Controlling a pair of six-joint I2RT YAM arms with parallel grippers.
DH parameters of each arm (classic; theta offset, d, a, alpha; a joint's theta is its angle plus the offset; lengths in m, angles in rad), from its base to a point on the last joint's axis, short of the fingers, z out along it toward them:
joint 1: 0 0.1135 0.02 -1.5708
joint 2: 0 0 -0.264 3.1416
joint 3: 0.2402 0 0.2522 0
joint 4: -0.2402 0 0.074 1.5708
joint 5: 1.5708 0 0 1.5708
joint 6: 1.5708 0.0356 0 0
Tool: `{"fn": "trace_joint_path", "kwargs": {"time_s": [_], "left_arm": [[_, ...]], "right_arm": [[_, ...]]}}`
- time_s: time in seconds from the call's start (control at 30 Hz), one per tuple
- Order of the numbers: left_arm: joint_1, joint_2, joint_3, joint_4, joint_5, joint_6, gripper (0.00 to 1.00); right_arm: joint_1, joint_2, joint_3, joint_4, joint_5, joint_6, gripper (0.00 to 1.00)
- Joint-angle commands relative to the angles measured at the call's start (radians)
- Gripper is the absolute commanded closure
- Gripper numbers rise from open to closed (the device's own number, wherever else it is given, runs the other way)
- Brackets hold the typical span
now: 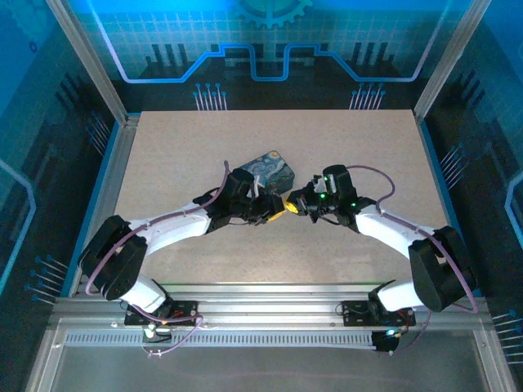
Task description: Unlock the padlock with the key
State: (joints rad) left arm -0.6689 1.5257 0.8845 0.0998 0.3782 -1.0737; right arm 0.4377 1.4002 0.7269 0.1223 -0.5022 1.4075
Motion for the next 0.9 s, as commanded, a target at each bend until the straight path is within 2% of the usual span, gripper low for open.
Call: {"fn": "trace_joint_path", "kwargs": {"time_s": [0.0, 0.23, 0.4, 0.5, 0.6, 0.87], "left_arm": [[-0.001, 0.009, 0.03, 0.008, -0.019, -0.003, 0.76], [0.007, 0.011, 0.031, 0.003, -0.017, 0.003, 0.84], [0.018, 0.021, 0.024, -0.008, -0.012, 0.013, 0.95], [0.031, 0.022, 0.021, -0.013, 0.002, 0.024, 0.99], [0.048, 0.023, 0.021, -0.034, 0.016, 0.045, 1.0], [0.088, 0.043, 0.006, -0.038, 0.111, 0.09, 1.0]], "right_arm": [[0.012, -0.027, -0.012, 0.016, -0.007, 0.011, 1.0], [0.018, -0.025, -0.015, 0.012, 0.0, 0.01, 1.0], [0.019, -0.027, -0.013, -0.003, 0.005, 0.005, 0.99], [0.018, -0.03, -0.018, -0.019, 0.014, -0.003, 0.93], [0.016, -0.033, -0.02, -0.037, 0.019, -0.022, 0.79], [-0.031, -0.032, -0.009, -0.128, 0.017, -0.138, 0.67]]}}
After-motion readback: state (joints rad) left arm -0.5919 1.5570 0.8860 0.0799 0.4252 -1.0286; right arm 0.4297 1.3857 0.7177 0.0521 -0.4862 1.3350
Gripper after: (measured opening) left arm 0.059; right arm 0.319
